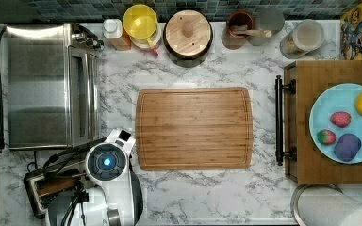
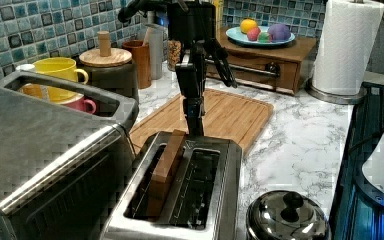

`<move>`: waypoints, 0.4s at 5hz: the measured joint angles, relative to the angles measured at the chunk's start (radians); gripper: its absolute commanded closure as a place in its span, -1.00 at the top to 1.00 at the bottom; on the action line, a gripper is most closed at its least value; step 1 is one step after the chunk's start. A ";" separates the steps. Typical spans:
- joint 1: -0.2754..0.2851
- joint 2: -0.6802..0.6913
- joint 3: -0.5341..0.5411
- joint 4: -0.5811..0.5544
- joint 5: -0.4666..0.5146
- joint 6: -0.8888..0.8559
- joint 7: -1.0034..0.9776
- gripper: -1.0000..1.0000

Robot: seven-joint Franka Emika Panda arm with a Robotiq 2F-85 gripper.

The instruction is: Turn on the toaster.

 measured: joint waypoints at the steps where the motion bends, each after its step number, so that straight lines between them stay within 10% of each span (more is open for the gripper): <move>1: 0.000 0.019 -0.006 0.000 -0.006 0.001 0.040 -1.00; 2: 0.002 0.081 -0.006 0.023 -0.006 0.003 0.063 -1.00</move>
